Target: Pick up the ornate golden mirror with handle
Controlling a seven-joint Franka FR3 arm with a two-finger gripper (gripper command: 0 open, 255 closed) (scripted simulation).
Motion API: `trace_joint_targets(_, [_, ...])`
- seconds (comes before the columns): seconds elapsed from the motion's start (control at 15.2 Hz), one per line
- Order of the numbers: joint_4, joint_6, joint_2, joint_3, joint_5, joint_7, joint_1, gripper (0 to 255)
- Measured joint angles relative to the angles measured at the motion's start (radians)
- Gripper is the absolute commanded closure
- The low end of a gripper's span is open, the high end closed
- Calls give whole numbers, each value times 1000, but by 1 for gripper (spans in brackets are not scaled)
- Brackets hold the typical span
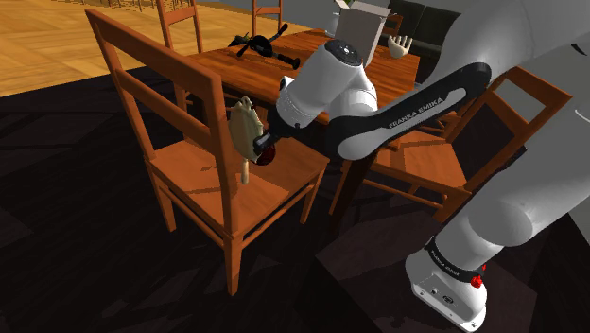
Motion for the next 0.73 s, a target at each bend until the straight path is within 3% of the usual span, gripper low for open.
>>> trace_joint_targets(0.46, [32, -89, -71, -32, 139, -114, 47, 255])
trace_joint_targets(0.73, [52, -132, -98, -47, 181, -151, 64, 255])
